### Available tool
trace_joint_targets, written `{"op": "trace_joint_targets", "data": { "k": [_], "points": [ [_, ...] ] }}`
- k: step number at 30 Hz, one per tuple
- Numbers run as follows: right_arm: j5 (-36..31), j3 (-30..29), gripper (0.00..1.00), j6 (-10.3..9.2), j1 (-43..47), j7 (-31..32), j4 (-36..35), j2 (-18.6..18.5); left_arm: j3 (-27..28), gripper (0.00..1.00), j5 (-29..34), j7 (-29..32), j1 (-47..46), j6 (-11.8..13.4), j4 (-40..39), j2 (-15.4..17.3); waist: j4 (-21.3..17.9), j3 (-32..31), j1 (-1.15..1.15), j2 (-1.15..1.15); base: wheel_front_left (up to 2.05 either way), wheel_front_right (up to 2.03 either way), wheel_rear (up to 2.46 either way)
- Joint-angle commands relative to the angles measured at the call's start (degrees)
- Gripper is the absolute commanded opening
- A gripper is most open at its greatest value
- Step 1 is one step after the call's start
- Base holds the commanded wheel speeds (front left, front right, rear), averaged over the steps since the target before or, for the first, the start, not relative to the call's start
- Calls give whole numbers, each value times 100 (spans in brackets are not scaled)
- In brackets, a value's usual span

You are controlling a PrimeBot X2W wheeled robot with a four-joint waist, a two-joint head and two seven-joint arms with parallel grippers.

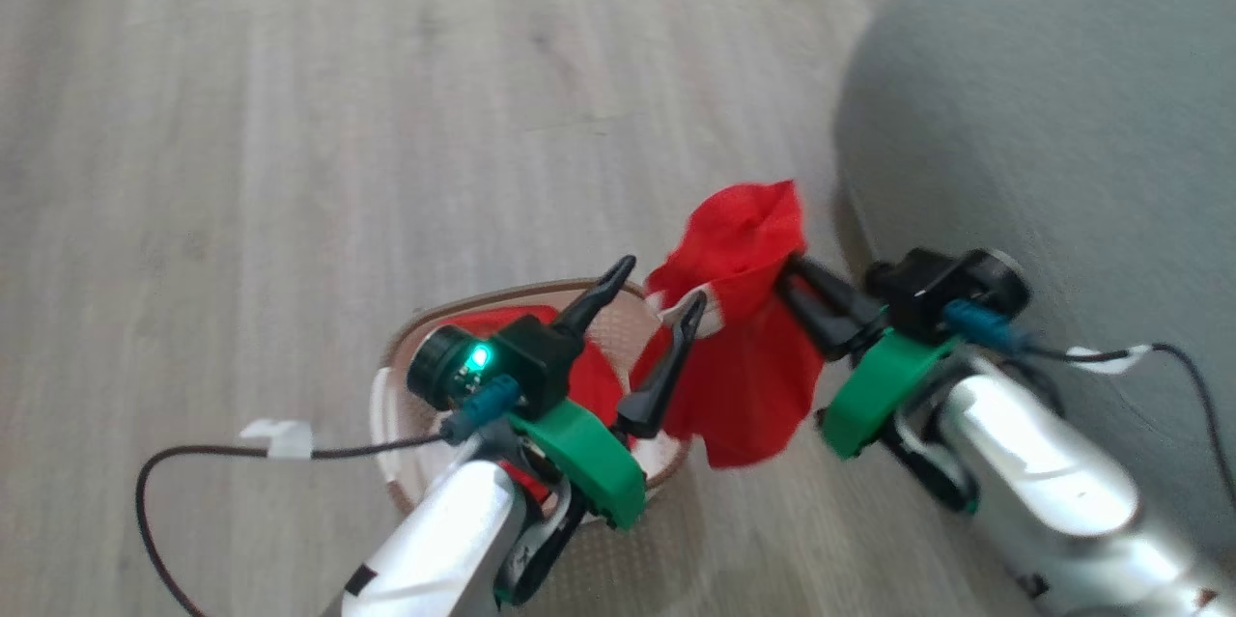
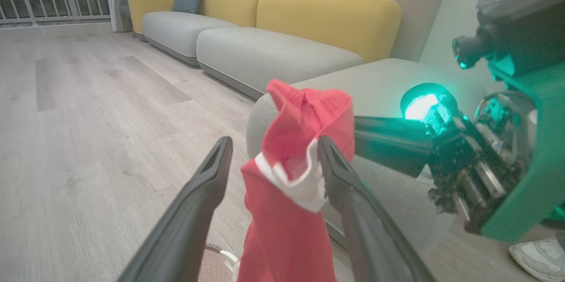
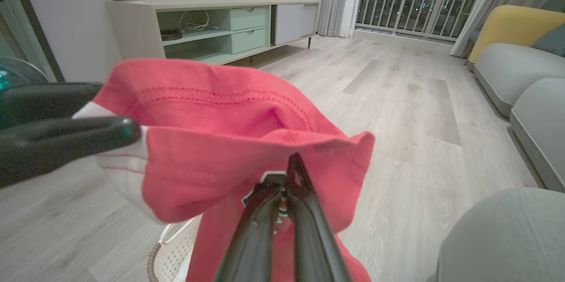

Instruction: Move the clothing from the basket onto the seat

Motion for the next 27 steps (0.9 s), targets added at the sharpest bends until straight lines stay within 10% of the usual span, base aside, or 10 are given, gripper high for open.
{"op": "trace_joint_targets", "data": {
  "k": [1,12,27],
  "points": [
    [-47,-121,0,-1,-90,-38,-218,-84,125,100,64,-102,-236,-23,-128,41,-368,116,0,0,0,0,0],
    [-272,-1038,0,-1,135,-38,-530,-602,-194,100,196,-313,-303,-236,225,-56,-1205,395,0,0,0,0,0],
    [-380,-2057,0,-1,3,-38,-920,-658,-317,100,315,-341,-696,-316,274,-101,-1177,1233,0,0,0,0,0]
  ]
}}
